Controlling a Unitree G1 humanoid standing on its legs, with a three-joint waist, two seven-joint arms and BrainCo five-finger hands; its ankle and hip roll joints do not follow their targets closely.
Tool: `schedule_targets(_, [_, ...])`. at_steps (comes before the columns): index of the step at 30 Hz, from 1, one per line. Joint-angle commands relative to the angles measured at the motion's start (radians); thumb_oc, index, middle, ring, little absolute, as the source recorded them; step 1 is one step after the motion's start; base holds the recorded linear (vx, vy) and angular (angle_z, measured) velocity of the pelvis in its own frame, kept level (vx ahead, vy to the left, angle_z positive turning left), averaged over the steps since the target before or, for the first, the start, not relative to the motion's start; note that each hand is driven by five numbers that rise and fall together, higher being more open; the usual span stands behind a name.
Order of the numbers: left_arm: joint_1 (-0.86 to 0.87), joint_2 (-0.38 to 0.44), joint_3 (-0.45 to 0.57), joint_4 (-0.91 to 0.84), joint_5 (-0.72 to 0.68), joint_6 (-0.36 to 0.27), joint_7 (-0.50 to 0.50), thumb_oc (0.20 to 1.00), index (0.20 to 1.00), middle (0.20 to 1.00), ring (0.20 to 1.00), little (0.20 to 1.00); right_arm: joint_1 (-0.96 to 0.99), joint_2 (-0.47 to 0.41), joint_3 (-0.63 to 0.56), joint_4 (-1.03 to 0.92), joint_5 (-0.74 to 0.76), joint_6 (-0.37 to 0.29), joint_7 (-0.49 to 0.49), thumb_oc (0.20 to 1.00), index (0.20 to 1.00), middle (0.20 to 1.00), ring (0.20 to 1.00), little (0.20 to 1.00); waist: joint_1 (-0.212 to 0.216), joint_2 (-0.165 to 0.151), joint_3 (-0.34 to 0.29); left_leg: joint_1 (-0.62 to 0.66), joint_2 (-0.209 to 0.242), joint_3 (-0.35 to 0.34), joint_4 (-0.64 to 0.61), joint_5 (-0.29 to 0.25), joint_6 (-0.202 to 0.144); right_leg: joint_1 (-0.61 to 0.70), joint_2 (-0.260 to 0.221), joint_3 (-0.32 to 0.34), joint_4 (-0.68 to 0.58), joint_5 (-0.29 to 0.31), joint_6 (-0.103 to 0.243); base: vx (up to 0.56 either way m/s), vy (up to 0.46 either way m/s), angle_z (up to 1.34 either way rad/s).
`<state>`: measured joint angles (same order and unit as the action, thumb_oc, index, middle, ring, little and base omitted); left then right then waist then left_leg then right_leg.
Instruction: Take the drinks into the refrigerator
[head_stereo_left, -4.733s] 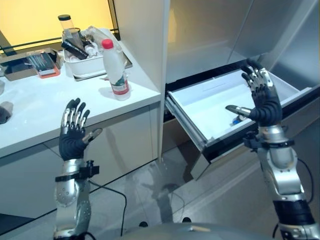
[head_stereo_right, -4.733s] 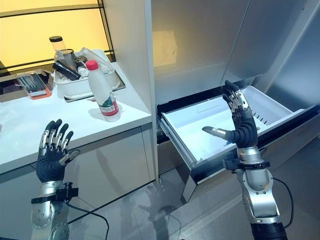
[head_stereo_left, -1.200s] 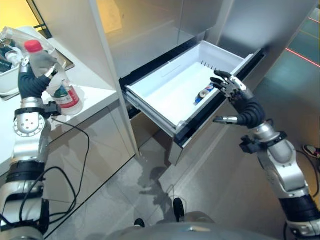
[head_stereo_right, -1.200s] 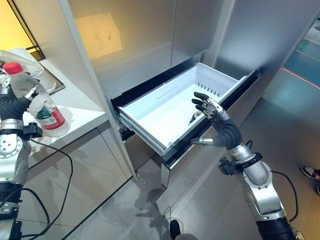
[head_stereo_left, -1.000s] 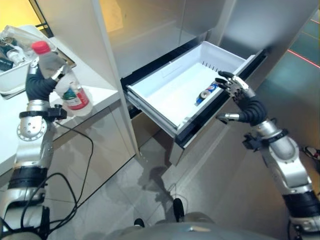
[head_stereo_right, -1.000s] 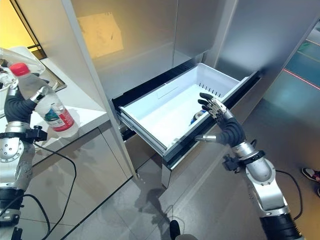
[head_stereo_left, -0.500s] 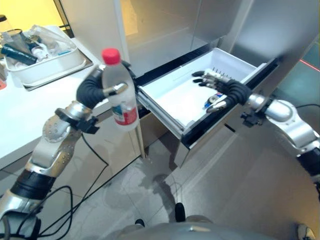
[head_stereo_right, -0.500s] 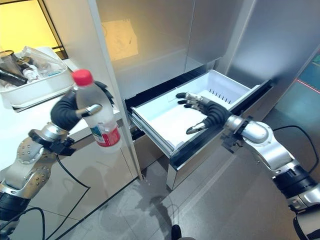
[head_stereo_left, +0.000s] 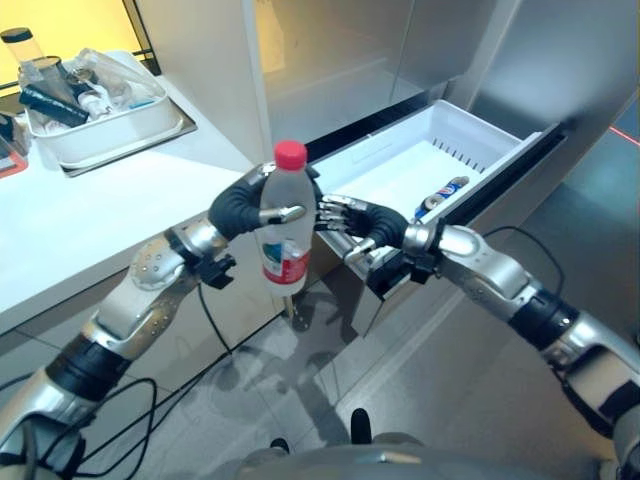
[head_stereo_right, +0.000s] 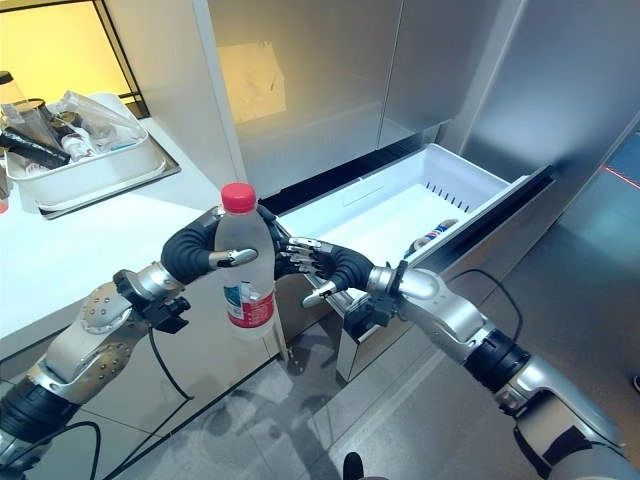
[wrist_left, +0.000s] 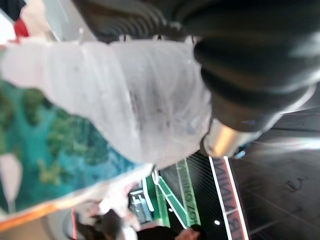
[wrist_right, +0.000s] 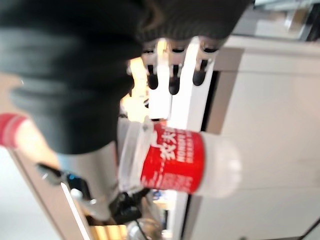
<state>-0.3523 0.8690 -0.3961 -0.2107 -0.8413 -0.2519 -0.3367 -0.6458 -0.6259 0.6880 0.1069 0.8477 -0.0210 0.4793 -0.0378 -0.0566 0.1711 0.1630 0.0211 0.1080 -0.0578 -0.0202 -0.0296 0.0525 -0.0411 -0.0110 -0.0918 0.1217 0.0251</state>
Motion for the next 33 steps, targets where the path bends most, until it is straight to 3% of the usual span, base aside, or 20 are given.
schedule_targets(1, [-0.159, -0.04, 0.011, -0.046, -0.053, -0.066, 0.006, 0.2, 0.2, 0.2, 0.2, 0.2, -0.052, 0.055, 0.033, 0.052, 0.086, 0.001, 0.008, 1.0, 1.0, 1.0, 1.0, 1.0, 0.005, -0.015, -0.055, -0.049, -0.044, -0.047, 0.171, -0.169, 0.048, 0.09, -0.053, -0.072, 0.046, -0.156, 0.057, 0.0, 0.0, 0.0])
schedule_targets(6, [-0.159, -0.086, 0.009, -0.032, -0.044, -0.065, 0.006, 0.2, 0.2, 0.2, 0.2, 0.2, -0.071, 0.107, 0.099, 0.027, 0.052, 0.021, 0.059, 1.0, 1.0, 1.0, 1.0, 1.0, 0.005, -0.016, -0.057, -0.045, -0.043, -0.046, 0.168, -0.17, 0.048, 0.092, -0.052, -0.071, 0.042, -0.156, 0.056, 0.0, 0.0, 0.0])
schedule_targets(16, [-0.161, -0.163, 0.007, -0.006, -0.004, -0.064, 0.005, 0.2, 0.2, 0.2, 0.2, 0.2, -0.049, 0.184, 0.084, 0.019, 0.069, 0.027, 0.067, 1.0, 1.0, 1.0, 1.0, 1.0, 0.006, -0.017, -0.061, -0.04, -0.039, -0.05, 0.157, -0.166, 0.047, 0.098, -0.05, -0.074, 0.035, -0.157, 0.055, 0.0, 0.0, 0.0])
schedule_targets(21, [-0.167, -0.183, 0.01, 0.01, 0.013, -0.064, 0.002, 0.2, 0.2, 0.2, 0.2, 0.2, -0.028, 0.179, 0.127, -0.068, 0.113, 0.081, 0.128, 1.0, 1.0, 1.0, 1.0, 1.0, 0.005, -0.017, -0.062, -0.037, -0.037, -0.056, 0.152, -0.163, 0.045, 0.101, -0.047, -0.077, 0.036, -0.162, 0.051, 0.0, 0.0, 0.0])
schedule_targets(22, [-0.167, -0.183, 0.01, 0.01, 0.013, -0.064, 0.002, 0.2, 0.2, 0.2, 0.2, 0.2, -0.028, 0.179, 0.127, -0.068, 0.113, 0.081, 0.128, 0.846, 0.846, 0.846, 0.846, 0.846, 0.004, -0.017, -0.062, -0.037, -0.037, -0.056, 0.152, -0.163, 0.045, 0.101, -0.047, -0.078, 0.037, -0.162, 0.051, 0.0, 0.0, 0.0])
schedule_targets(23, [-0.17, -0.188, 0.009, 0.016, 0.015, -0.064, 0.002, 0.2, 0.2, 0.2, 0.2, 0.2, -0.035, 0.178, 0.134, -0.076, 0.117, 0.084, 0.133, 0.2, 0.2, 0.2, 0.2, 0.2, 0.006, -0.017, -0.061, -0.037, -0.037, -0.057, 0.153, -0.163, 0.045, 0.101, -0.046, -0.078, 0.038, -0.163, 0.05, 0.0, 0.0, 0.0])
schedule_targets(33, [-0.15, -0.222, 0.013, 0.031, 0.027, -0.059, -0.006, 0.2, 0.2, 0.2, 0.2, 0.2, -0.025, 0.214, 0.121, -0.09, 0.145, 0.081, 0.123, 0.2, 0.2, 0.2, 0.2, 0.2, 0.004, -0.014, -0.066, -0.033, -0.033, -0.057, 0.137, -0.152, 0.044, 0.102, -0.043, -0.082, 0.032, -0.158, 0.048, 0.0, 0.0, 0.0])
